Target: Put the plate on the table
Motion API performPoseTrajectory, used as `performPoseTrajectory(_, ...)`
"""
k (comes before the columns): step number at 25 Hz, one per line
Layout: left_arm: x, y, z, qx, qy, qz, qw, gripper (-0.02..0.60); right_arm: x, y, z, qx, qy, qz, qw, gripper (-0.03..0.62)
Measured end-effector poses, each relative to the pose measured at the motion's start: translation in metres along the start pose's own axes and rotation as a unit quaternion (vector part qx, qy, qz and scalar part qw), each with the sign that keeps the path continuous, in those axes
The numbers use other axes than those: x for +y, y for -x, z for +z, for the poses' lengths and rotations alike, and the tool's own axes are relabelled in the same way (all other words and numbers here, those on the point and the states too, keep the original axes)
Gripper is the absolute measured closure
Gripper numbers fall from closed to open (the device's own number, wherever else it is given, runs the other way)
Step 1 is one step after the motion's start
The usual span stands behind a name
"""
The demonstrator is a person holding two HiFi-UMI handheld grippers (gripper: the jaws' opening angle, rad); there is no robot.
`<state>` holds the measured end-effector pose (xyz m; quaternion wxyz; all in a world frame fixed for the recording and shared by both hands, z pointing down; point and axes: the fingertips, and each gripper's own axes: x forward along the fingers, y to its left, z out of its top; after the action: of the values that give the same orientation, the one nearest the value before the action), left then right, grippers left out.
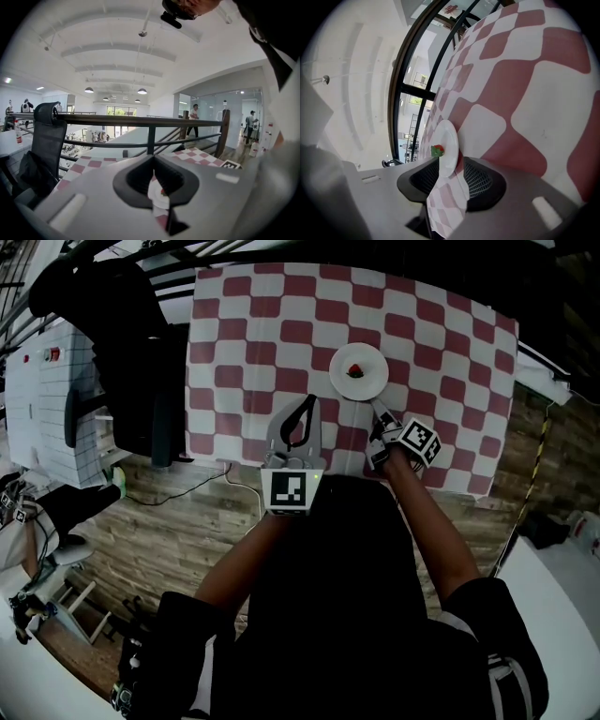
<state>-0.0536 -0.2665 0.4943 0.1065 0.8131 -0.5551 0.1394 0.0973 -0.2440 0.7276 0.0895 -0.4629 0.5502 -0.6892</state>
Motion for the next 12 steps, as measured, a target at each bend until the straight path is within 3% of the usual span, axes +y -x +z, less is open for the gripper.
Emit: performPoseTrajectory(12, -0.006, 0.078, 0.001, -0.031, 0.017, -0.005, 0.9994, 0.572, 0.058, 0.067, -0.06, -0.025, 0.019, 0.051, 0.998, 0.448)
